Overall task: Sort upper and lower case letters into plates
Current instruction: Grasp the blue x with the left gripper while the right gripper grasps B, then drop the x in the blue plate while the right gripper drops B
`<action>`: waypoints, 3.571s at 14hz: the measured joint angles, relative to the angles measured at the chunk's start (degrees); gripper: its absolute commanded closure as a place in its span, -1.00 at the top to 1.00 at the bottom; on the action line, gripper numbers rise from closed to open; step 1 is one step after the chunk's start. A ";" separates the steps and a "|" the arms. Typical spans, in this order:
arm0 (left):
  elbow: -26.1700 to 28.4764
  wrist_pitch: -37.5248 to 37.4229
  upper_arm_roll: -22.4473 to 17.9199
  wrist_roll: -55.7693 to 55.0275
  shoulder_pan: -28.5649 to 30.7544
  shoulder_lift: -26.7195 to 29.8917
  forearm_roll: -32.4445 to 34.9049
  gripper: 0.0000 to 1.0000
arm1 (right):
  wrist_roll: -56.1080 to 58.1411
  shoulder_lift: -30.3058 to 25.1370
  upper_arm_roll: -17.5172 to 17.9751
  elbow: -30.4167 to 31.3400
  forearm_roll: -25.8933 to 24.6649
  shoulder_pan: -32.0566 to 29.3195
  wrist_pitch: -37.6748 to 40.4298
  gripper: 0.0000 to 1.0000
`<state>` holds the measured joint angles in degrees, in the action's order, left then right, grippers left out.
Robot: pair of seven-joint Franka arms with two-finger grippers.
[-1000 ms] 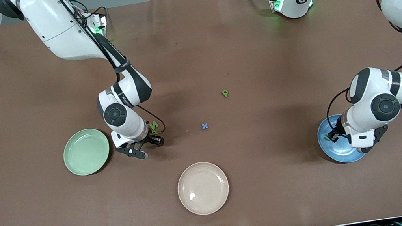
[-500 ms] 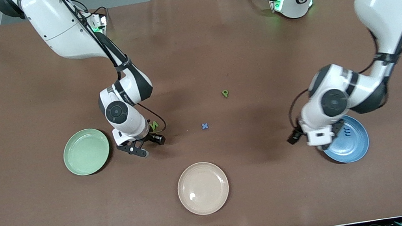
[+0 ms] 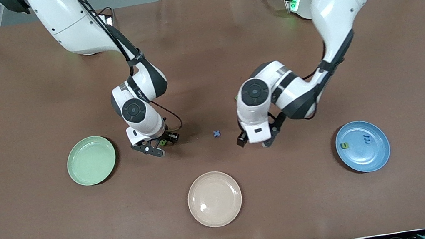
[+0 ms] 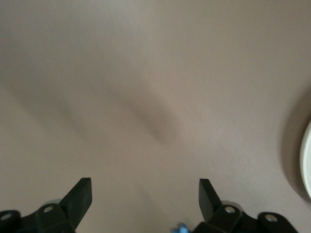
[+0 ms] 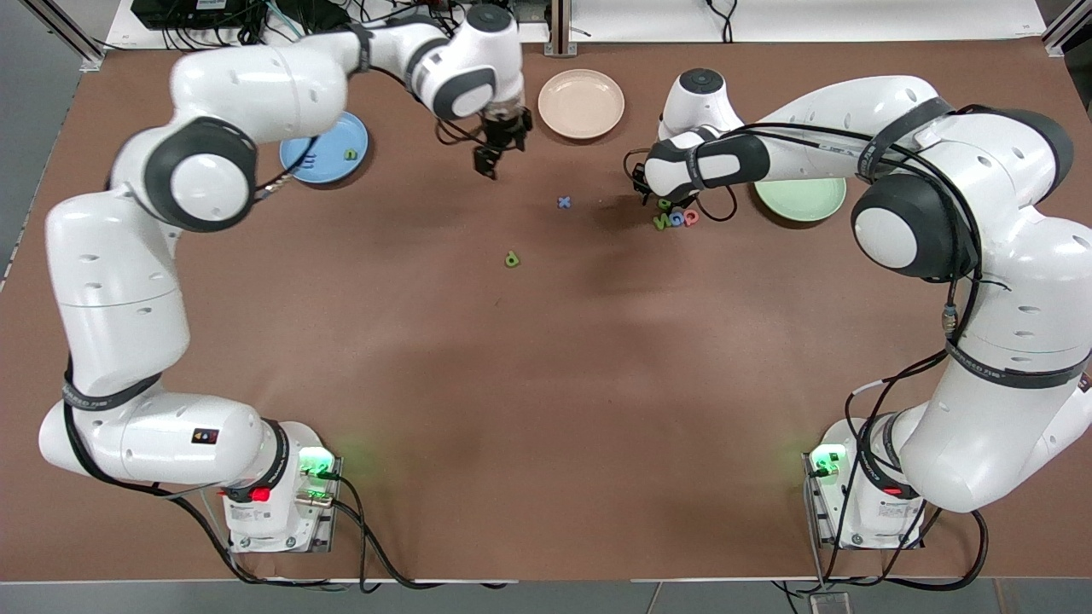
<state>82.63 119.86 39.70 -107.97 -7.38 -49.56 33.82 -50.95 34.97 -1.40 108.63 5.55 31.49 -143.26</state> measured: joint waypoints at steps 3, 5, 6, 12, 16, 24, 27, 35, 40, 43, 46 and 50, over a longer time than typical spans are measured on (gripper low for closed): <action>-1.53 3.54 -0.40 -8.77 -1.98 -3.29 0.00 0.81 | 0.00 -0.14 -0.45 0.13 0.00 -0.10 -0.03 0.00; -1.64 6.40 -1.22 -14.46 -3.38 -4.59 0.00 0.77 | 0.00 -0.14 -0.66 0.15 0.00 -0.21 -0.10 -0.03; -1.67 7.93 -2.62 -16.99 -5.03 -4.90 0.00 0.75 | 0.00 -0.14 -0.76 0.16 0.00 -0.29 -0.11 -0.22; -2.32 12.85 -10.20 -25.38 -14.73 -5.28 -0.01 0.58 | -0.01 -0.37 -0.92 0.20 0.00 -0.41 -0.02 -0.99; -3.01 12.85 -10.24 -25.44 -15.18 -5.97 -0.44 0.43 | 4.20 -4.40 -1.43 -0.22 -0.03 -4.07 5.96 -0.99; -4.01 12.76 -10.24 -25.44 -15.34 -7.00 -0.66 -0.01 | 24.53 -14.34 -1.64 1.03 -0.06 -18.18 15.88 -0.98; -4.06 12.56 -10.14 -25.09 -15.37 -6.99 -0.98 -0.89 | 30.86 -15.70 -1.67 4.65 -0.08 -22.38 14.47 -0.99; -5.75 11.75 -10.66 -19.70 -13.52 -6.85 -2.47 -1.00 | 39.92 -15.09 -1.53 19.26 -0.12 -27.99 -3.53 -0.95; -7.36 1.01 -2.45 -4.18 -1.44 -0.18 -4.91 -1.00 | 39.97 -11.65 -1.01 19.77 -0.12 -27.97 -6.20 0.99; -7.00 -8.88 2.16 9.17 6.68 4.00 -4.97 -1.00 | 39.97 -11.67 -0.98 19.19 -0.12 -27.98 -5.89 1.00; -5.85 -14.77 2.42 22.53 13.23 5.28 -4.97 -1.00 | 39.68 -12.44 -0.72 14.99 0.04 -27.95 1.57 1.00; -0.59 -15.11 2.86 37.26 22.79 5.27 -3.74 -1.00 | 31.26 -13.19 0.05 10.47 0.15 -25.22 5.95 1.00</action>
<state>82.03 104.75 42.55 -70.71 15.41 -44.29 30.08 -19.68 21.78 -1.34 119.11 5.70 6.27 -137.31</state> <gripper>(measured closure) 0.722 0.000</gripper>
